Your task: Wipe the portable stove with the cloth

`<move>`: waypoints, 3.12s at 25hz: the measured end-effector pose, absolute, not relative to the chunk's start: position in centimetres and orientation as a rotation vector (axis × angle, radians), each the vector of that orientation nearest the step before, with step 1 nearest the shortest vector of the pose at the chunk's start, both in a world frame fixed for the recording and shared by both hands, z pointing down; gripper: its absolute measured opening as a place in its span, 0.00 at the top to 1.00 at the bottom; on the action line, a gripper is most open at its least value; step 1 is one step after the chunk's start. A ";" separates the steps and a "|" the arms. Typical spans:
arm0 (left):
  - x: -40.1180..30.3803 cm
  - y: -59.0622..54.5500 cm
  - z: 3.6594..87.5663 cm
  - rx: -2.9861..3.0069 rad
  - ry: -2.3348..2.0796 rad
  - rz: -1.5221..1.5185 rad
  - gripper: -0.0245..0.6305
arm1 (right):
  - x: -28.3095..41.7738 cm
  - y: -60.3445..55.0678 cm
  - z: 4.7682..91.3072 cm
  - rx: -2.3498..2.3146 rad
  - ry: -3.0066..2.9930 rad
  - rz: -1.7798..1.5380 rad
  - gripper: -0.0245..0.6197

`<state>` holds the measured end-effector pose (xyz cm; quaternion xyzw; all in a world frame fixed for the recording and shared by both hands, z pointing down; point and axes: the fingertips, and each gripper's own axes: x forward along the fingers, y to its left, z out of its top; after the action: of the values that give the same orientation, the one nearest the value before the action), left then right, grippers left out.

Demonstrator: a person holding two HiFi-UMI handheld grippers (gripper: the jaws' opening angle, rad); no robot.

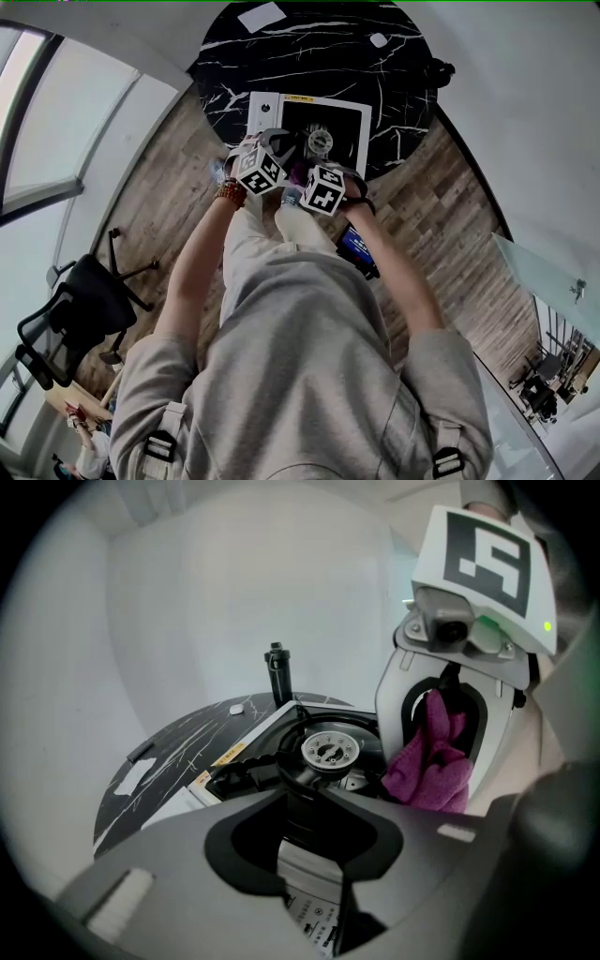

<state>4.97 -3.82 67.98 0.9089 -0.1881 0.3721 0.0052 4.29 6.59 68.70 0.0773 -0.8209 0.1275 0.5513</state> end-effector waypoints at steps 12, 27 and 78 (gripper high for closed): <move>4.8 -3.3 68.2 2.855 -0.522 1.231 0.84 | 10.9 0.6 63.3 0.202 -2.074 0.285 0.69; 4.9 -2.2 67.8 2.873 -0.385 1.173 0.78 | 17.8 -12.0 64.9 0.312 -1.967 0.273 0.69; 5.0 -2.2 67.8 2.911 -0.392 1.196 0.80 | 12.1 -11.7 68.4 0.037 -1.785 0.184 0.70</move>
<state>5.04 -2.15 67.76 0.9178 -0.1235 0.3771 -0.0152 12.09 -11.73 68.44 0.0163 -0.7773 0.0800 0.6238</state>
